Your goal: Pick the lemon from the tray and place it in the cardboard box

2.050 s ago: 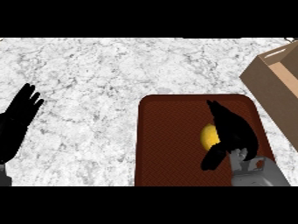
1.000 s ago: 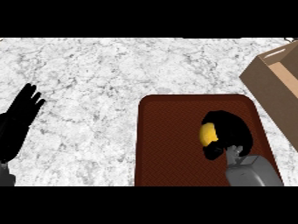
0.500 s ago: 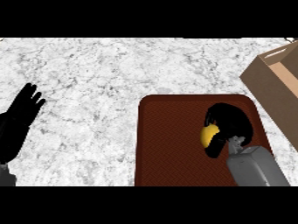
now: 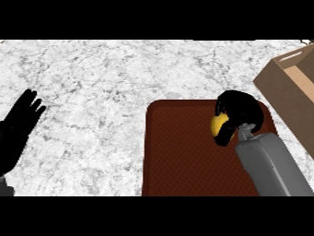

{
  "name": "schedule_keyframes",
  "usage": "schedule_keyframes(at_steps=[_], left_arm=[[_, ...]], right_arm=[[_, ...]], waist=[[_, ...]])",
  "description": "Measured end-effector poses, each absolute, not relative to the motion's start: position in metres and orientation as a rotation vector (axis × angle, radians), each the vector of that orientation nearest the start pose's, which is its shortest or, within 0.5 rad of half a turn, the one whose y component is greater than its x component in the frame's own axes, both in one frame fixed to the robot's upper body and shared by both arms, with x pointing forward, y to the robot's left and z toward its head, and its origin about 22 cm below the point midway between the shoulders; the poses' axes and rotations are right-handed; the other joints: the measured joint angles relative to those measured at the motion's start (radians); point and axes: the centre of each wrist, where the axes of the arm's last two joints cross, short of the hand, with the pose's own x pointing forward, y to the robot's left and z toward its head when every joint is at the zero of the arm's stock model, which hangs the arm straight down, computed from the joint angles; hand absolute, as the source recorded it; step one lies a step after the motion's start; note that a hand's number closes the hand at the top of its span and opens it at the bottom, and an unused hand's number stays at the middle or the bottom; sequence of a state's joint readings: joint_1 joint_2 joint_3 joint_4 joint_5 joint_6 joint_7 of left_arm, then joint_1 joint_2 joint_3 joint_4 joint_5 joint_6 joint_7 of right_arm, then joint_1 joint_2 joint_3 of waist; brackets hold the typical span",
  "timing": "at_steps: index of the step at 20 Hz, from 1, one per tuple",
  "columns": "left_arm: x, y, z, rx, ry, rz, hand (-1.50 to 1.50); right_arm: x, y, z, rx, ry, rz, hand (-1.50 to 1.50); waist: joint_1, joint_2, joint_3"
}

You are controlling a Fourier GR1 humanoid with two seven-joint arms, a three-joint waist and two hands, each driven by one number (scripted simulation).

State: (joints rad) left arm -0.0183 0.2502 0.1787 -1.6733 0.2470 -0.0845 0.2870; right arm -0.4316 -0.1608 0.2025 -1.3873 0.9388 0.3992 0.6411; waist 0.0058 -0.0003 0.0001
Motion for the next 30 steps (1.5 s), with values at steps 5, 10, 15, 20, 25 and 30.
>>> schedule_keyframes(at_steps=[5,10,15,20,25,30], left_arm=[[0.246,0.317,0.055,0.054,-1.442,0.045,0.0],[0.239,0.317,0.051,0.065,-1.442,0.053,0.0],[0.242,0.318,0.05,0.059,-1.437,0.054,0.0],[0.245,0.317,0.056,0.063,-1.441,0.055,0.0],[0.247,0.316,0.054,0.061,-1.442,0.05,0.0],[0.245,0.315,0.052,0.058,-1.443,0.05,0.0]], right_arm=[[0.321,-0.173,0.102,-0.967,-1.013,1.061,1.5],[0.304,-0.159,0.158,-1.072,-1.167,0.998,1.5],[0.281,-0.153,0.218,-1.213,-1.28,0.862,1.5],[0.274,-0.172,0.256,-1.333,-1.318,0.709,1.5],[0.279,-0.201,0.276,-1.421,-1.267,0.596,1.5],[0.291,-0.237,0.292,-1.461,-1.197,0.573,1.5]], waist=[[-0.007,-0.001,0.0],[-0.01,-0.005,-0.001],[-0.013,-0.006,-0.001],[-0.01,-0.004,-0.001],[-0.008,-0.002,-0.001],[-0.005,-0.001,0.0]])
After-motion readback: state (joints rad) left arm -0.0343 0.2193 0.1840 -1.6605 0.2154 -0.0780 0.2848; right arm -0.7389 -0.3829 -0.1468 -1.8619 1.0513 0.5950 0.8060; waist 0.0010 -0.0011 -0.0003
